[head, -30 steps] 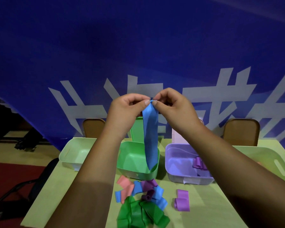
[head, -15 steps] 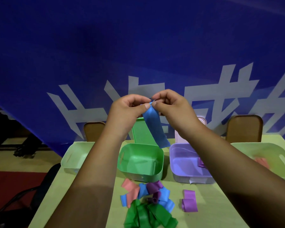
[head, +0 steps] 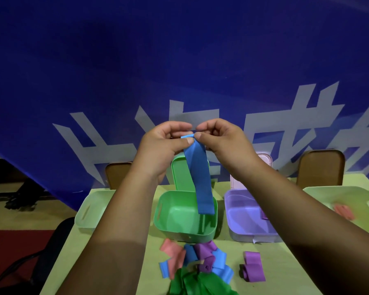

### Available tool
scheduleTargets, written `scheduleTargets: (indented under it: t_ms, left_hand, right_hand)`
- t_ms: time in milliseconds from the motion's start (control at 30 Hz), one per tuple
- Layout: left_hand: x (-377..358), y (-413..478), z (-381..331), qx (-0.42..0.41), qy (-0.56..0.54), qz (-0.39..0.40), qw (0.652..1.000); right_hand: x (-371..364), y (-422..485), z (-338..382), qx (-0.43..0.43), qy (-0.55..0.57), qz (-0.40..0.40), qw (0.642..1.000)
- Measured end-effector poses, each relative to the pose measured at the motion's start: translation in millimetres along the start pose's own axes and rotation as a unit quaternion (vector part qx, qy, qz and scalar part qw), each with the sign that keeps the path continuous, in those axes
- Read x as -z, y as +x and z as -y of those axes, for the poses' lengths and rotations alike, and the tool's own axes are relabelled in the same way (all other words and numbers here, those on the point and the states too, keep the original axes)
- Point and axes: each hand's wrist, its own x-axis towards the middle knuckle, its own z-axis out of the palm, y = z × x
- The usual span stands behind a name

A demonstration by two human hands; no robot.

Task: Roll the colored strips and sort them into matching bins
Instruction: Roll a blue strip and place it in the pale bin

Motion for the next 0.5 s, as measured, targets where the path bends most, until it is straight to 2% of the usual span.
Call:
scheduleTargets:
  t_ms: [267, 500]
  left_hand:
    - [9, 9, 4, 0.019, -0.062, 0.010, 0.998]
    - [11, 12, 19, 0.006, -0.045, -0.007, 0.999]
  right_hand:
    - [-10, 10, 3, -0.008, 0.017, -0.006, 1.000]
    - [-12, 13, -1, -0.005, 0.031, -0.005, 0.999]
